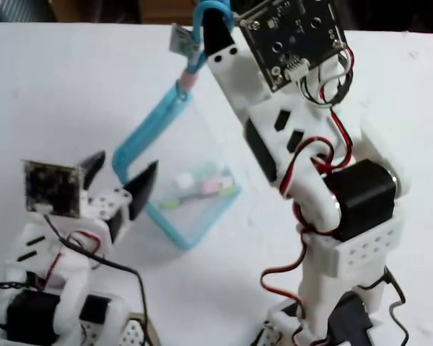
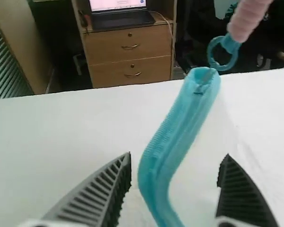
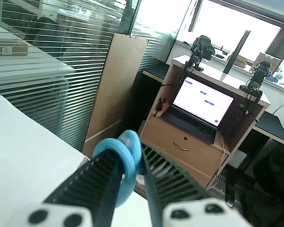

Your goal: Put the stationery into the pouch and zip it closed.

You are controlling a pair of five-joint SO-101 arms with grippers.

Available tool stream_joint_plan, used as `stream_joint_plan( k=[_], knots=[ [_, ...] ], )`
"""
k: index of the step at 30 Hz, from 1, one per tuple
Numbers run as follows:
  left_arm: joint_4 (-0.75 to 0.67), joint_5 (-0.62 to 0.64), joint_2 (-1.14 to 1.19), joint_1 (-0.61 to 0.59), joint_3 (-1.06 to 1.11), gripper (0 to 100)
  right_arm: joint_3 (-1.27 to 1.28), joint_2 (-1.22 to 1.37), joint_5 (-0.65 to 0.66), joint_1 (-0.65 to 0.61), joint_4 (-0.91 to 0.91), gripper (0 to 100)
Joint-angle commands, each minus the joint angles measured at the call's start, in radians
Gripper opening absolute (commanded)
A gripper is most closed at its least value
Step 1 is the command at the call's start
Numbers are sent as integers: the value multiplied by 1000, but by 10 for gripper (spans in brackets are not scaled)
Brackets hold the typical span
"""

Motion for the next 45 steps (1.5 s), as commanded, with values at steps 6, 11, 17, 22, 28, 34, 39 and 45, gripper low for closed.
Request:
stream_joint_plan(
  k=[6,11,17,22,28,34,39,45],
  knots=[
    [8,35,35,-56,-18,301,-15,-25,2,10,-2,17],
    [-41,34,35,-7,104,299,-15,-30,2,10,-2,17],
    [-155,35,35,4,135,184,-15,-33,2,13,-2,17],
    [-129,29,35,64,69,34,-15,-27,2,13,-2,17],
    [-71,29,35,203,26,25,-9,-24,29,10,-2,17],
    [-66,29,35,294,21,24,-15,-24,41,16,-4,17],
    [-28,21,36,355,14,24,-15,-25,43,22,-4,17],
    [121,-86,39,387,-40,24,28,22,43,153,-131,17]
  ],
)
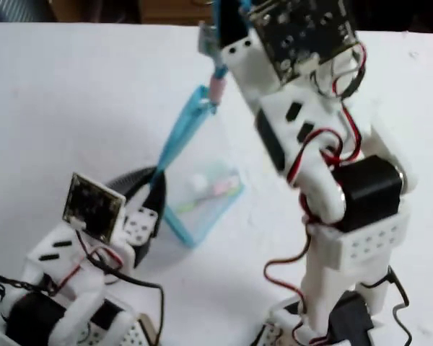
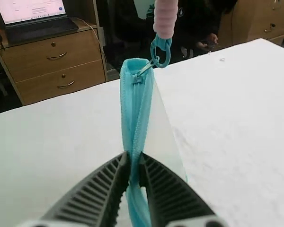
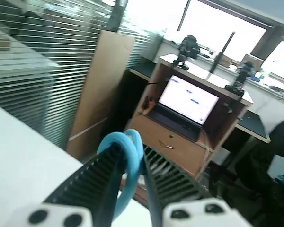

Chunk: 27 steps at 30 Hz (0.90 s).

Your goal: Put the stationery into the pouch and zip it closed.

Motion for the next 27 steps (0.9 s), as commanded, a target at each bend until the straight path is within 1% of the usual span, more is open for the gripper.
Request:
stream_joint_plan(
  k=[1,3,8,17,22,27],
  knots=[
    [72,-61,39,19,-11,24,3,35,9,81,-96,17],
    [98,-94,36,19,8,24,2,84,9,113,-136,17],
    [101,-126,36,24,38,24,2,211,9,182,-263,17],
    [117,-141,36,28,44,25,-2,400,11,275,-446,17],
    [117,-149,35,31,64,25,-3,478,11,363,-495,17],
    [118,-150,35,96,64,25,-110,587,9,446,-503,17]
  ],
)
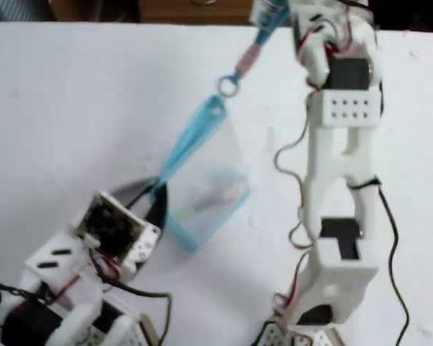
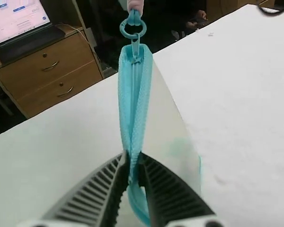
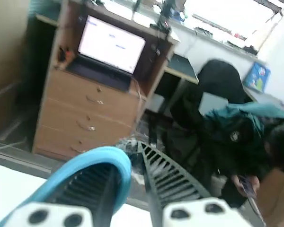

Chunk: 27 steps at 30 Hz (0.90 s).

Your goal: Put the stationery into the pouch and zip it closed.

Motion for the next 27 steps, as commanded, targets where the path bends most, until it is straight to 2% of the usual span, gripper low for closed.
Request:
stream_joint_plan(
  k=[1,13,18,23,27],
  knots=[
    [46,-6,38,47,58,25,-126,48,9,82,-28,17],
    [55,-26,25,56,58,25,-436,289,8,197,19,16],
    [51,-40,-50,54,63,24,-516,302,3,196,105,16],
    [-14,-12,-88,48,58,29,-694,300,11,119,302,41],
    [-26,-5,-120,47,55,104,-905,300,11,2,565,197]
  ],
)
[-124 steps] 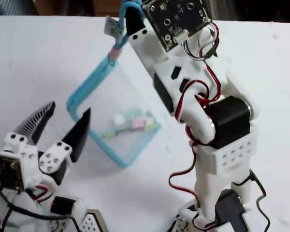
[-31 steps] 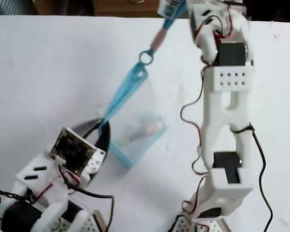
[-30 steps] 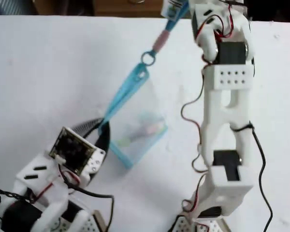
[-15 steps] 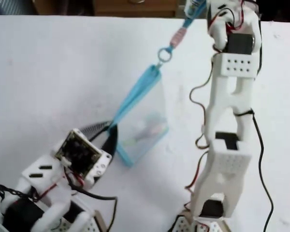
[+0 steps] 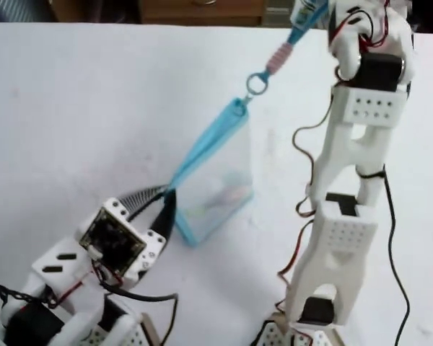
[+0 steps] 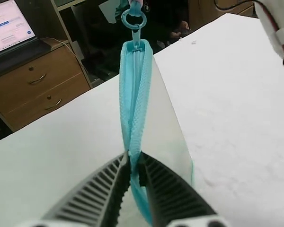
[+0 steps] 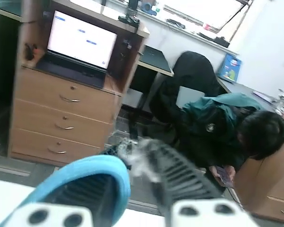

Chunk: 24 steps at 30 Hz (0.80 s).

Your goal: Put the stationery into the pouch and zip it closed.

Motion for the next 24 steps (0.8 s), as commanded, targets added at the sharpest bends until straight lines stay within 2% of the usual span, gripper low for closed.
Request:
stream_joint_plan(
  k=[1,4,8,13,18,24],
  knots=[
    [-3,11,-15,-7,-2,105,-215,-15,8,-102,231,235],
    [-2,48,-16,-74,-44,120,-198,-105,2,-200,383,318],
    [-3,60,-16,-234,-89,199,-201,-213,8,-367,555,325],
    [-68,60,-15,-460,-54,199,-175,-298,2,-550,750,325],
    [-121,101,-16,-633,75,199,-71,-361,0,-645,743,265],
    [-81,107,-18,-719,149,199,94,-464,-2,-700,745,144]
  ],
)
